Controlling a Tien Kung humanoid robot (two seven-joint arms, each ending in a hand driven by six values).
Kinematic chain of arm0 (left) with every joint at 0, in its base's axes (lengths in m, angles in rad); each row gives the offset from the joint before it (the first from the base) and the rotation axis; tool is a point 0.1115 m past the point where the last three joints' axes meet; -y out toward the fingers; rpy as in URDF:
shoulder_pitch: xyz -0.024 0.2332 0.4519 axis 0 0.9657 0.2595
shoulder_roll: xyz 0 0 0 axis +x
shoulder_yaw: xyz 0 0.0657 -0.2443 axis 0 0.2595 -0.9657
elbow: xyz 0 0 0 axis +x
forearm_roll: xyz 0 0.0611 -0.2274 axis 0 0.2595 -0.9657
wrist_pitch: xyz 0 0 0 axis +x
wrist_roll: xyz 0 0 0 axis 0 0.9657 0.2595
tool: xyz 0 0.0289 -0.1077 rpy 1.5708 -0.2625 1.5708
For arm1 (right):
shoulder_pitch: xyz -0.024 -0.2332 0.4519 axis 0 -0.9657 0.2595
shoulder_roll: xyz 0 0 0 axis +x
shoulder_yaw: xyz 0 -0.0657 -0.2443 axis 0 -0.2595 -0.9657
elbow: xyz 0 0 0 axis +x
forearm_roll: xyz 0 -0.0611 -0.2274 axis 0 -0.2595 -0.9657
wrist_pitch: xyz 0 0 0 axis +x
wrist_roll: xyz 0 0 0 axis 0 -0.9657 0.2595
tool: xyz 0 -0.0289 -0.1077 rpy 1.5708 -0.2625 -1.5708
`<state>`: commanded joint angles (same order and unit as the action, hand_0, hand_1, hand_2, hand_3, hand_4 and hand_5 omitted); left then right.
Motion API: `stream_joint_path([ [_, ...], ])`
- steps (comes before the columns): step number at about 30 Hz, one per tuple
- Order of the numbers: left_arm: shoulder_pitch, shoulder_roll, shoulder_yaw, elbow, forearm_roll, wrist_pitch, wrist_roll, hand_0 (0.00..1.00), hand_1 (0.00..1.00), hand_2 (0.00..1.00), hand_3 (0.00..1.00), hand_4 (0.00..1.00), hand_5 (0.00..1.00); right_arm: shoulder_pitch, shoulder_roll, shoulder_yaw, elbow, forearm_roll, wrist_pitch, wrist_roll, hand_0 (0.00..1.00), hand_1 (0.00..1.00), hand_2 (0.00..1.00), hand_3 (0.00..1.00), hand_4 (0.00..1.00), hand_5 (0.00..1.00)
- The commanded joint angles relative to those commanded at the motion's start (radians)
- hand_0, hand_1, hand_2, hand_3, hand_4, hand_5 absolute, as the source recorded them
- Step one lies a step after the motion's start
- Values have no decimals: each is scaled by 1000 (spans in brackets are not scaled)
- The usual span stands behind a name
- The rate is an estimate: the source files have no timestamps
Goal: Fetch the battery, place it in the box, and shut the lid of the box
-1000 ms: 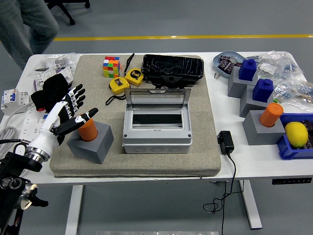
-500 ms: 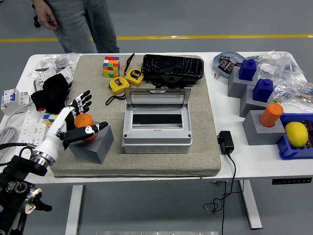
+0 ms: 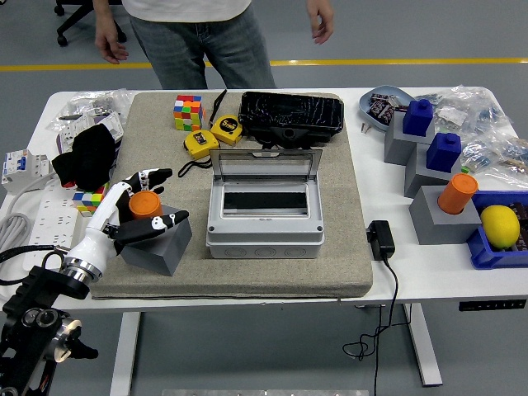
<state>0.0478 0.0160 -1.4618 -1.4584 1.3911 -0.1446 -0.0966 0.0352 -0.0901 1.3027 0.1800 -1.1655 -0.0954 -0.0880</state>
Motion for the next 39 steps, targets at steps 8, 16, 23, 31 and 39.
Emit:
stream_joint_path([
  [8,-3,1,24,13,-21,31,-11,582,668,546,516,998,2,0,1,-1,0,0,0,2,776,718,713,753,998,979],
  [16,-3,2,47,20,-22,40,-15,290,459,346,292,998,2,0,0,1,0,-4,1,1,775,717,713,752,998,998],
  [23,-5,5,57,21,-12,73,-21,222,369,274,212,998,2,-1,0,2,0,-4,1,0,775,717,713,752,998,998],
  [31,-5,7,65,23,-13,117,-34,183,266,213,151,998,2,-4,0,-3,0,-2,1,1,777,716,714,751,998,998],
  [39,-10,7,69,29,-38,167,-59,147,196,156,114,998,2,-2,-1,-6,0,3,1,1,775,716,713,751,998,998],
])
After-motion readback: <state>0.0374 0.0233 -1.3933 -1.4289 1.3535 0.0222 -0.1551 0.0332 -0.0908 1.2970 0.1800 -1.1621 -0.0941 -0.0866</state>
